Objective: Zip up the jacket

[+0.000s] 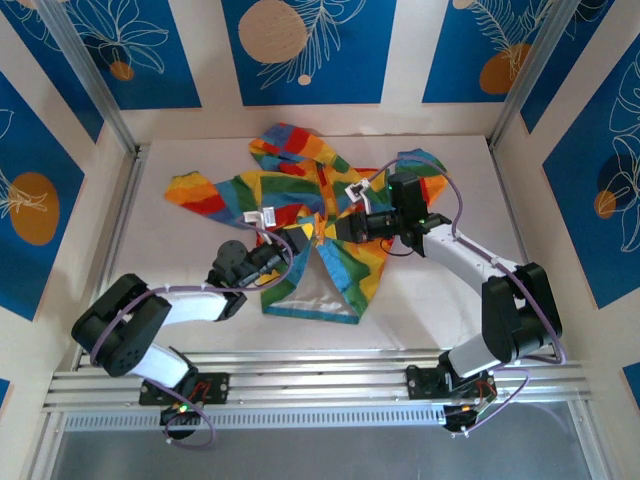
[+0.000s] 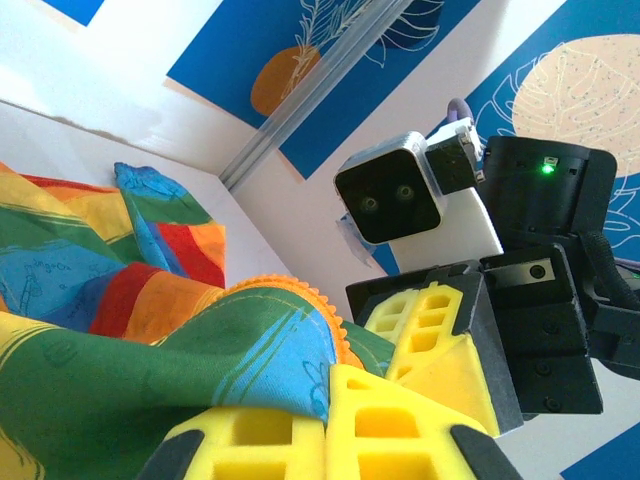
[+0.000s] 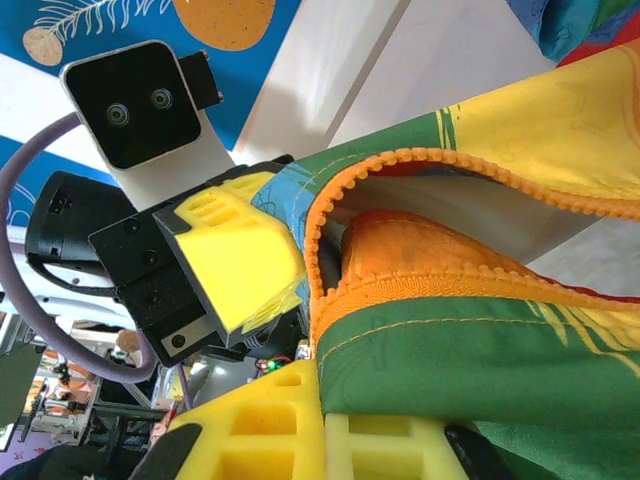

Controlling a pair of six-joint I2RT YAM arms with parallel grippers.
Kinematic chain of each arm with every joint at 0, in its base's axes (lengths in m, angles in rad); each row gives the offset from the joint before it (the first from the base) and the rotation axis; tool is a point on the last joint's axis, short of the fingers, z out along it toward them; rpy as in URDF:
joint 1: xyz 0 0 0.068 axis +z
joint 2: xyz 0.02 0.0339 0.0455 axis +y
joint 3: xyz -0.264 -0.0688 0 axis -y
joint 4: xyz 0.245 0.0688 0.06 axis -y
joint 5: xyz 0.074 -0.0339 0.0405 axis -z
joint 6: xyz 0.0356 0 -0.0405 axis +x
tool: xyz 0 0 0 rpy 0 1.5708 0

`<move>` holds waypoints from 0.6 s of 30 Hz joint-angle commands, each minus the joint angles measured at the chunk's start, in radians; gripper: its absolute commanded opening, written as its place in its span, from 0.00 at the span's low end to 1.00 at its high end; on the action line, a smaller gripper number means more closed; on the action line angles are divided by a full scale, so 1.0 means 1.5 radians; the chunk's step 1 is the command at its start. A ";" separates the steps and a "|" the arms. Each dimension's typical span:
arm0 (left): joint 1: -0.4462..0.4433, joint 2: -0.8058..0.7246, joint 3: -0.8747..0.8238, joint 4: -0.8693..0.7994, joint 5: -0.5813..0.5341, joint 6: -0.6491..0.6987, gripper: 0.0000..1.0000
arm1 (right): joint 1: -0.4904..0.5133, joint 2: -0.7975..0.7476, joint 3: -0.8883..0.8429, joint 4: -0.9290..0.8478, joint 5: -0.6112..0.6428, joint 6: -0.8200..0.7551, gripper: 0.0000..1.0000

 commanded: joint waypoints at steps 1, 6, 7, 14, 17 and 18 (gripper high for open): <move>0.009 0.005 -0.004 0.045 -0.004 0.006 0.00 | -0.002 0.005 0.012 0.008 -0.024 0.008 0.00; 0.009 0.005 -0.004 0.053 -0.001 -0.001 0.00 | -0.004 0.004 0.013 0.013 -0.015 0.015 0.00; 0.008 0.004 -0.004 0.053 -0.001 -0.002 0.00 | -0.004 0.004 0.014 0.015 -0.013 0.016 0.00; 0.008 0.006 -0.009 0.055 0.002 -0.010 0.00 | -0.005 0.007 0.013 0.031 -0.006 0.030 0.00; 0.008 0.007 -0.015 0.060 0.002 -0.015 0.00 | -0.006 0.007 0.012 0.039 -0.004 0.035 0.00; 0.008 0.006 -0.017 0.060 0.001 -0.015 0.00 | -0.006 0.007 0.010 0.043 -0.004 0.036 0.00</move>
